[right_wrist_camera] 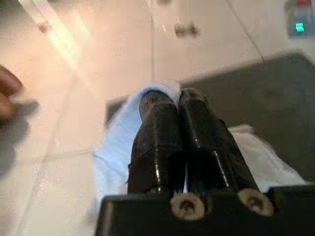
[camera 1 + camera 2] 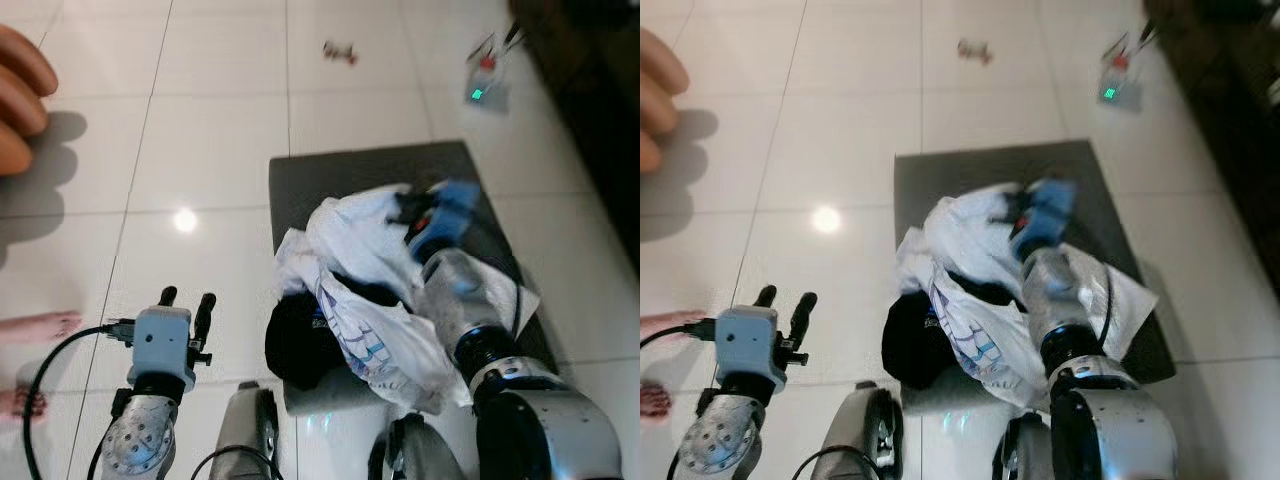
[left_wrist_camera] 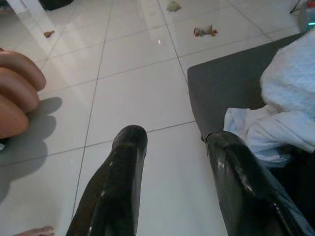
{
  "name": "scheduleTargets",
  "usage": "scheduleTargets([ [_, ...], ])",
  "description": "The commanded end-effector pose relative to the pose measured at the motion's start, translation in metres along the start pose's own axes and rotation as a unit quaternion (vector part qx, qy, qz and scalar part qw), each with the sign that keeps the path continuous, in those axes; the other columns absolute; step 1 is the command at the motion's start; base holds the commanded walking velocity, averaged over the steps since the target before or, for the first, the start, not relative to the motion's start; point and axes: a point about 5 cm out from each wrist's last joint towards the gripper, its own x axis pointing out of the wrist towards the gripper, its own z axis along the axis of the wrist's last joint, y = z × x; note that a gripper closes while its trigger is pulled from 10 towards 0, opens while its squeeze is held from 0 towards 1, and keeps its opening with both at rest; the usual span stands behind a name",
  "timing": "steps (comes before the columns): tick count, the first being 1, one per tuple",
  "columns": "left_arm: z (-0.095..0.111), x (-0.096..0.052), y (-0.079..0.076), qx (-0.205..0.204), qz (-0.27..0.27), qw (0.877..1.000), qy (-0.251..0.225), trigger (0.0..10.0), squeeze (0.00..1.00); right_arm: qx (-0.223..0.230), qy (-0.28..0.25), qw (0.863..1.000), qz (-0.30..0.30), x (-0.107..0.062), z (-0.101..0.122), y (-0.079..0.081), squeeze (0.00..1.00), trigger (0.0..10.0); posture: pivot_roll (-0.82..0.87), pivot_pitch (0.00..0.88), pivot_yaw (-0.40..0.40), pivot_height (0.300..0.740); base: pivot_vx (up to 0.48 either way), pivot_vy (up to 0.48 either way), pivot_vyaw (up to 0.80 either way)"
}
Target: Hang hanger
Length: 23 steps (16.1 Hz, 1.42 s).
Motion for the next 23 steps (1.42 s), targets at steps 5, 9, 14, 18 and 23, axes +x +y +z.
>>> scheduleTargets([
  [5, -0.013, 0.012, 0.000, -0.004, 0.014, 1.000, -0.006, 10.0, 0.00, 0.081, -0.173, 0.976, 0.106, -0.009, 0.094, 0.045, 0.00, 0.0, 0.17, 0.083, -0.058, 0.656, 0.000, 0.000, 0.00],
  [9, -0.016, 0.020, -0.004, -0.007, 0.013, 1.000, -0.013, 10.0, 0.00, 0.070, -0.198, 0.968, 0.137, -0.029, 0.127, 0.058, 0.00, 0.0, 0.15, 0.053, -0.063, 0.656, 0.000, 0.000, 0.00],
  [14, -0.019, 0.019, -0.008, -0.014, 0.010, 1.000, -0.017, 10.0, 0.00, 0.091, -0.081, 0.990, 0.069, -0.056, 0.073, 0.034, 0.00, 0.0, 0.12, 0.044, -0.056, 0.656, 0.000, 0.000, 0.00],
  [18, -0.019, 0.017, -0.011, -0.015, 0.004, 1.000, -0.019, 10.0, 0.00, 0.090, 0.015, 0.995, 0.046, -0.075, 0.020, 0.027, 0.00, 10.0, 0.13, 0.050, -0.055, 0.656, 0.000, 0.000, 0.00],
  [23, -0.023, 0.016, -0.014, -0.018, 0.001, 1.000, -0.014, 10.0, 0.00, 0.058, 0.087, 0.994, 0.026, -0.090, -0.017, 0.014, 0.00, 10.0, 0.12, 0.063, -0.059, 0.706, 0.000, 0.000, 0.00],
])
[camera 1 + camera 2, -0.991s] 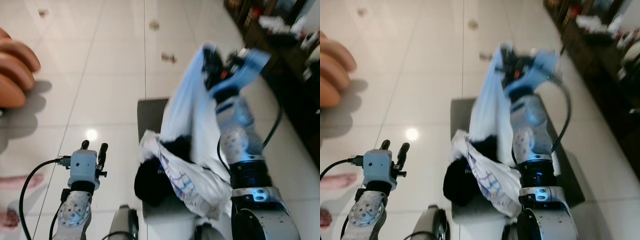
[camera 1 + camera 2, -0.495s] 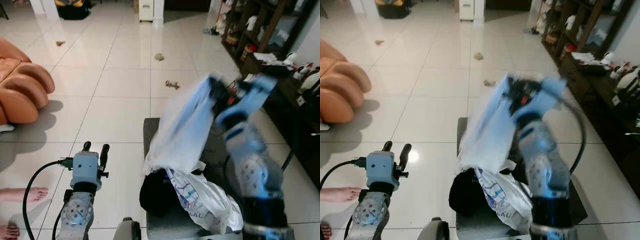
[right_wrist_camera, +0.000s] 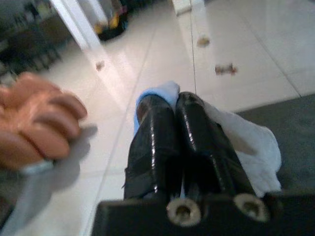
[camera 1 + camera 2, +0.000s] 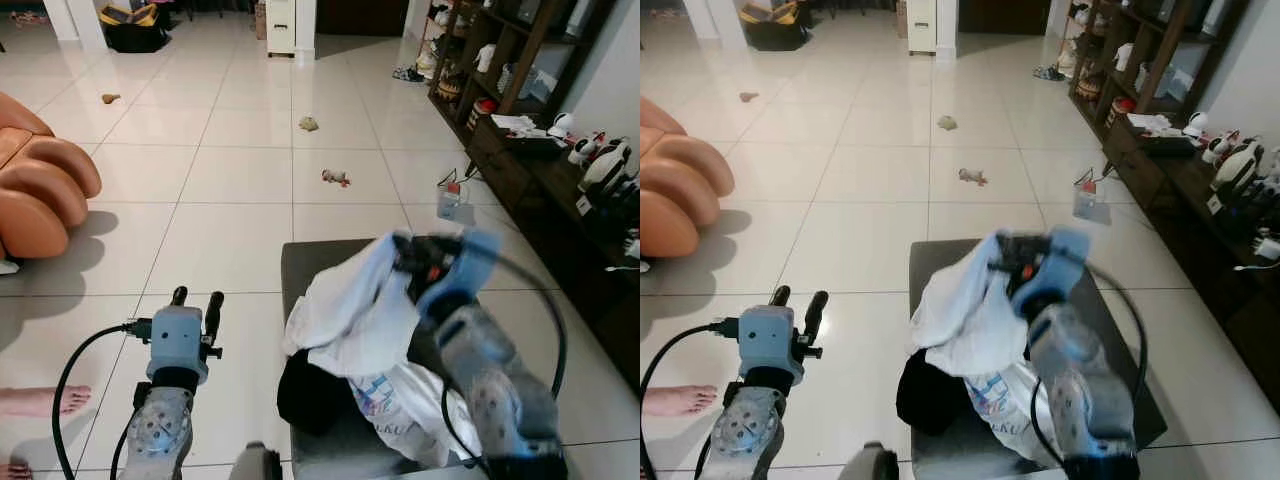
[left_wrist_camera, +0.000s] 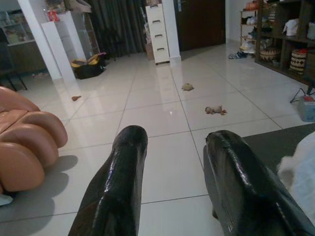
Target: Hang hanger
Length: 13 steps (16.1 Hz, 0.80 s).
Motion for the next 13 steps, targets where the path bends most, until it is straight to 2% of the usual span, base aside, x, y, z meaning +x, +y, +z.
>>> scheduleTargets([
  [1, -0.002, -0.002, -0.001, 0.003, -0.004, 1.000, 0.001, 10.0, 0.00, -0.015, 0.007, 1.000, -0.006, -0.002, -0.004, -0.006, 0.00, 10.0, 0.11, 0.066, -0.059, 0.716, 0.000, 0.000, 0.00],
  [4, -0.003, -0.002, 0.002, 0.004, 0.000, 1.000, 0.004, 10.0, 0.00, -0.022, 0.030, 0.999, -0.012, -0.006, -0.019, -0.015, 0.00, 10.0, 0.11, 0.069, -0.059, 0.740, 0.000, 0.000, 0.00],
  [9, -0.010, -0.002, 0.002, 0.007, -0.004, 1.000, 0.020, 10.0, 0.00, -0.036, 0.054, 0.998, 0.003, -0.006, -0.034, -0.020, 0.00, 10.0, 0.11, 0.065, -0.057, 0.740, 0.000, 0.000, 0.00],
  [12, -0.025, -0.006, 0.005, 0.033, -0.019, 0.997, 0.067, 10.0, 0.00, -0.045, 0.021, 0.998, 0.029, 0.001, -0.015, -0.012, 0.00, 10.0, 0.11, 0.063, -0.056, 0.740, 0.000, 0.000, 0.00],
  [13, -0.028, -0.006, 0.007, 0.029, -0.017, 0.996, 0.076, 10.0, 0.00, -0.051, 0.008, 0.998, 0.045, 0.002, -0.006, -0.009, 0.00, 10.0, 0.11, 0.064, -0.056, 0.740, 0.000, 0.000, 0.00],
])
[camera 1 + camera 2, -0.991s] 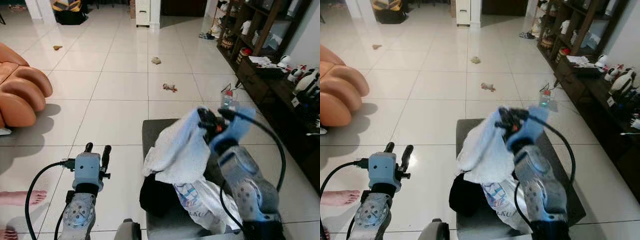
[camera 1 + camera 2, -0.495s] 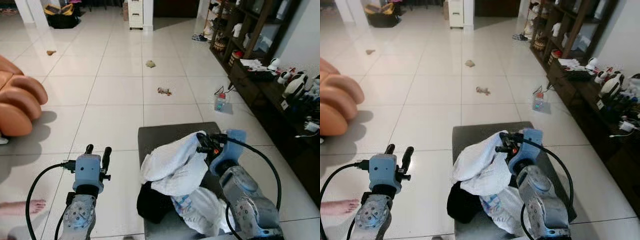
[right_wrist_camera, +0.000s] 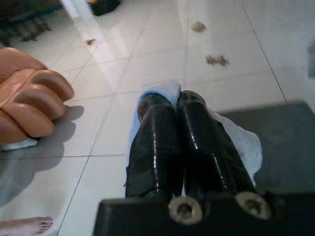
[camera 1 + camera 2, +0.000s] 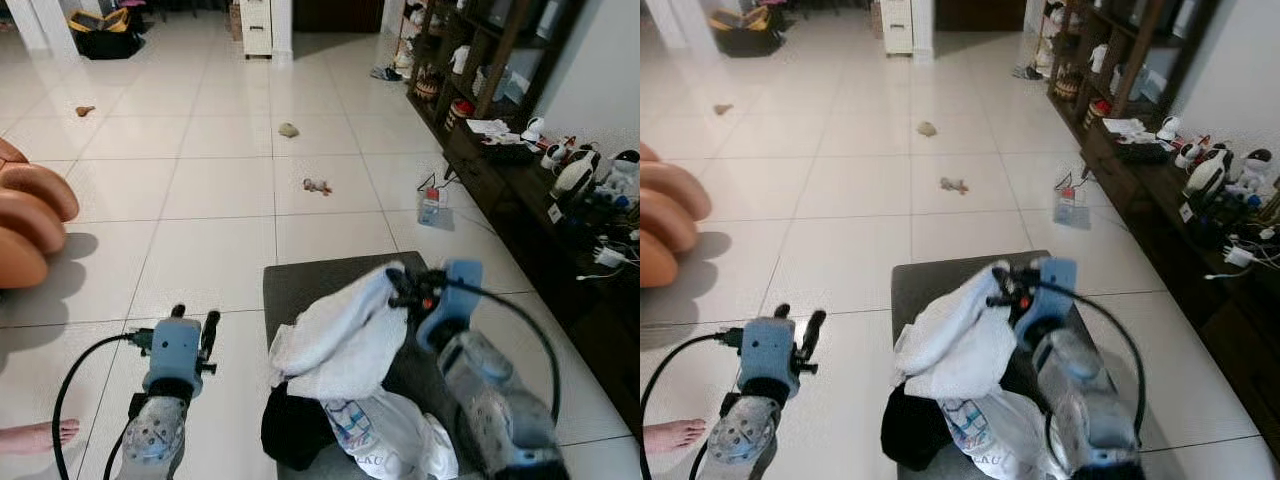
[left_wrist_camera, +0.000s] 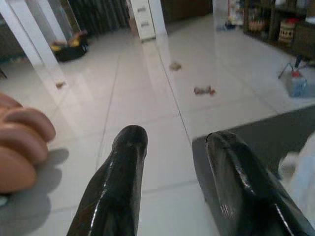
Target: Hang hanger
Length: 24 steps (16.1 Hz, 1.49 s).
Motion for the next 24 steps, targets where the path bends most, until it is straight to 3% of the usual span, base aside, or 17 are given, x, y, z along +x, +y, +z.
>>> scheduleTargets([
  [1, -0.009, -0.002, 0.001, 0.016, -0.008, 0.999, 0.028, 10.0, 0.00, -0.036, -0.038, 0.997, 0.059, -0.001, 0.022, 0.010, 0.00, 10.0, 0.11, 0.063, -0.056, 0.740, 0.000, 0.000, 0.00],
  [3, -0.017, -0.003, 0.005, 0.026, -0.007, 0.998, 0.054, 10.0, 0.00, -0.134, -0.023, 0.972, 0.192, -0.012, 0.028, 0.027, 0.00, 10.0, 0.10, 0.064, -0.055, 0.740, 0.000, 0.000, 0.00],
  [5, -0.023, -0.005, 0.010, 0.039, -0.007, 0.996, 0.074, 10.0, 0.00, -0.184, 0.022, 0.933, 0.307, -0.030, 0.026, 0.037, 0.00, 10.0, 0.10, 0.062, -0.053, 0.740, 0.000, 0.000, 0.00],
  [6, -0.025, -0.006, 0.011, 0.045, -0.008, 0.995, 0.083, 10.0, 0.00, -0.194, 0.032, 0.913, 0.358, -0.039, 0.030, 0.042, 0.00, 10.0, 0.10, 0.061, -0.051, 0.740, 0.000, 0.000, 0.00],
  [8, -0.026, -0.006, 0.012, 0.047, -0.010, 0.995, 0.088, 10.0, 0.00, -0.206, 0.031, 0.891, 0.402, -0.047, 0.038, 0.047, 0.00, 10.0, 0.10, 0.057, -0.050, 0.740, 0.000, 0.000, 0.00],
  [12, -0.025, -0.004, 0.009, 0.047, -0.011, 0.995, 0.087, 10.0, 0.00, -0.197, -0.001, 0.844, 0.499, -0.056, 0.053, 0.074, 0.00, 10.0, 0.10, 0.044, -0.050, 0.740, 0.000, 0.000, 0.00],
  [16, -0.009, -0.001, 0.004, 0.019, -0.029, 0.999, 0.040, 10.0, 0.00, -0.195, 0.013, 0.830, 0.522, -0.058, 0.046, 0.083, 0.00, 10.0, 0.11, 0.039, -0.051, 0.740, 0.000, 0.000, 0.00],
  [18, -0.005, -0.003, -0.001, 0.020, -0.079, 0.996, 0.035, 10.0, 0.00, -0.203, 0.024, 0.840, 0.502, -0.052, 0.039, 0.081, 0.00, 10.0, 0.11, 0.035, -0.051, 0.740, 0.000, 0.000, 0.00],
  [19, -0.009, -0.008, -0.004, 0.032, -0.132, 0.989, 0.055, 10.0, 0.00, -0.204, 0.021, 0.848, 0.488, -0.048, 0.037, 0.081, 0.00, 10.0, 0.11, 0.032, -0.051, 0.740, 0.000, 0.000, 0.00],
  [21, -0.013, -0.013, -0.005, 0.055, -0.171, 0.981, 0.074, 10.0, 0.00, -0.200, 0.019, 0.854, 0.480, -0.045, 0.036, 0.082, 0.00, 10.0, 0.11, 0.030, -0.050, 0.740, 0.000, 0.000, 0.00],
  [24, -0.017, -0.017, -0.004, 0.068, -0.194, 0.974, 0.094, 10.0, 0.00, -0.194, 0.015, 0.851, 0.488, -0.045, 0.035, 0.088, 0.00, 10.0, 0.12, 0.025, -0.050, 0.740, 0.000, 0.000, 0.00],
])
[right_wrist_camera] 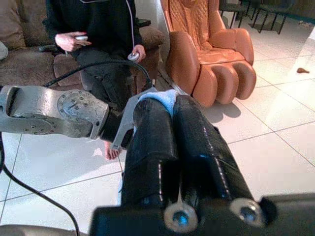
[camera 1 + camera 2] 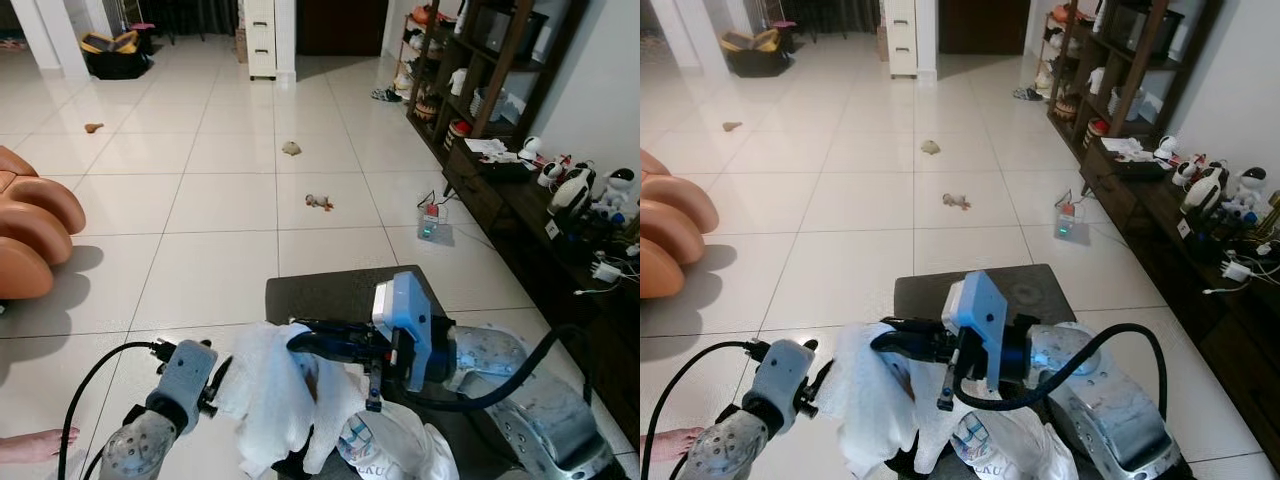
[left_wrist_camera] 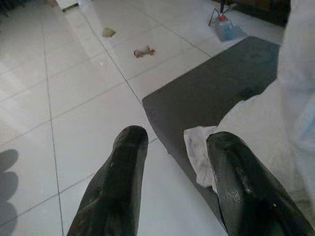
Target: Hang hanger
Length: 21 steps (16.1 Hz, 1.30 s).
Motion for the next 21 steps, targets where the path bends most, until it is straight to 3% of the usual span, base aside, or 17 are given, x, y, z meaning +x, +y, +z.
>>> scheduleTargets([
  [1, 0.002, -0.001, -0.006, 0.006, -0.023, 1.000, 0.001, 10.0, 0.00, -0.016, -0.009, 1.000, 0.005, 0.004, 0.006, 0.000, 0.00, 10.0, 0.12, 0.023, -0.050, 0.740, 0.000, 0.000, 0.00],
  [3, -0.007, -0.010, -0.023, 0.008, -0.117, 0.992, 0.040, 10.0, 0.00, -0.022, 0.007, 0.999, -0.037, 0.009, 0.002, -0.007, 0.00, 10.0, 0.12, 0.022, -0.050, 0.740, 0.000, 0.000, 0.00],
  [5, -0.021, -0.023, -0.034, 0.048, -0.203, 0.974, 0.094, 10.0, 0.00, -0.013, -0.004, 0.998, -0.061, 0.017, 0.006, -0.011, 0.00, 10.0, 0.12, 0.024, -0.049, 0.740, 0.000, 0.000, 0.00],
  [8, -0.031, -0.031, -0.035, 0.078, -0.236, 0.960, 0.127, 10.0, 0.00, -0.006, -0.015, 0.997, -0.070, 0.023, 0.011, -0.012, 0.00, 10.0, 0.12, 0.037, -0.049, 0.740, 0.000, 0.000, 0.00],
  [11, -0.042, -0.029, -0.034, 0.155, -0.239, 0.947, 0.150, 10.0, 0.00, 0.011, -0.045, 0.993, -0.110, 0.038, 0.027, -0.018, 0.00, 10.0, 0.11, 0.048, -0.049, 0.740, 0.000, 0.000, 0.00],
  [13, -0.046, -0.025, -0.040, 0.180, -0.248, 0.940, 0.150, 10.0, 0.00, 0.025, -0.073, 0.990, -0.121, 0.051, 0.042, -0.019, 0.00, 10.0, 0.11, 0.050, -0.048, 0.740, 0.000, 0.000, 0.00],
  [15, -0.045, -0.020, -0.038, 0.199, -0.209, 0.947, 0.140, 10.0, 0.00, 0.028, -0.078, 0.990, -0.116, 0.055, 0.044, -0.016, 0.00, 10.0, 0.11, 0.053, -0.050, 0.740, 0.000, 0.000, 0.00],
  [17, -0.040, -0.019, -0.034, 0.170, -0.175, 0.963, 0.117, 10.0, 0.00, 0.031, -0.079, 0.990, -0.113, 0.057, 0.045, -0.015, 0.00, 10.0, 0.11, 0.056, -0.052, 0.740, 0.000, 0.000, 0.00],
  [19, -0.038, -0.022, -0.032, 0.148, -0.161, 0.970, 0.108, 10.0, 0.00, 0.034, -0.078, 0.990, -0.116, 0.057, 0.045, -0.016, 0.00, 10.0, 0.12, 0.061, -0.052, 0.740, 0.000, 0.000, 0.00],
  [20, -0.036, -0.028, -0.032, 0.119, -0.159, 0.975, 0.100, 10.0, 0.97, 0.038, -0.078, 0.989, -0.119, 0.056, 0.044, -0.018, 0.00, 10.0, 0.12, 0.061, -0.052, 0.740, 0.000, 0.000, 0.00],
  [21, -0.035, -0.031, -0.032, 0.111, -0.158, 0.976, 0.096, 10.0, 1.00, 0.040, -0.077, 0.989, -0.122, 0.055, 0.043, -0.019, 0.00, 10.0, 0.12, 0.065, -0.052, 0.740, 0.000, 0.000, 0.00],
])
